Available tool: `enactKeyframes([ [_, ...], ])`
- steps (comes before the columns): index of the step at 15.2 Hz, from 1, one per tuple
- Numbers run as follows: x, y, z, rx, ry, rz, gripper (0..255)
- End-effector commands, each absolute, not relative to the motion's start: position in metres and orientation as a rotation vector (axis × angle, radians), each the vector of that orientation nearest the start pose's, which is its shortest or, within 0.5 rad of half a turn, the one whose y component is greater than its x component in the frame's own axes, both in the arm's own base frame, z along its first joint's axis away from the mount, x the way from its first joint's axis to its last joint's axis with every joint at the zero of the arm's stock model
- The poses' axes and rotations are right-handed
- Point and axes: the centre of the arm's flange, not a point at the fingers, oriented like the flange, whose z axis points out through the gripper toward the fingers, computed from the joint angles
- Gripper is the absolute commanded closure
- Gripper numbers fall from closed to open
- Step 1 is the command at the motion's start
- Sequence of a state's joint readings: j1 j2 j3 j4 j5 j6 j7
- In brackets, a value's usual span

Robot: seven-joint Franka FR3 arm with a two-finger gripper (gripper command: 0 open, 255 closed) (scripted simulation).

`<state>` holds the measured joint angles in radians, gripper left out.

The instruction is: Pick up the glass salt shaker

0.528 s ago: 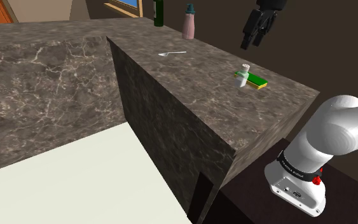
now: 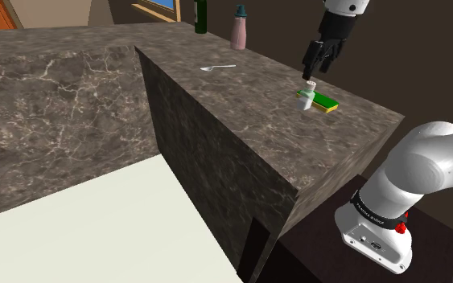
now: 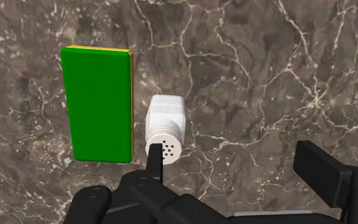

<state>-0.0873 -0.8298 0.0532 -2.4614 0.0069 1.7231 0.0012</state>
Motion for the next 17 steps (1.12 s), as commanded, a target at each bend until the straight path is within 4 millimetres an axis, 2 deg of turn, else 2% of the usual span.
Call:
enactKeyframes([
  [1,0.313,-0.019,0.55,-3.207,0.137,-0.14,0],
  [4,0.317,-0.037,0.527,-3.247,0.209,-0.133,0],
  [11,0.317,-0.037,0.49,-3.247,0.209,-0.133,0],
  [13,0.317,-0.037,0.487,-3.247,0.209,-0.133,0],
  [14,0.317,-0.037,0.488,-3.247,0.209,-0.133,255],
  [17,0.317,-0.037,0.488,-3.247,0.209,-0.133,255],
])
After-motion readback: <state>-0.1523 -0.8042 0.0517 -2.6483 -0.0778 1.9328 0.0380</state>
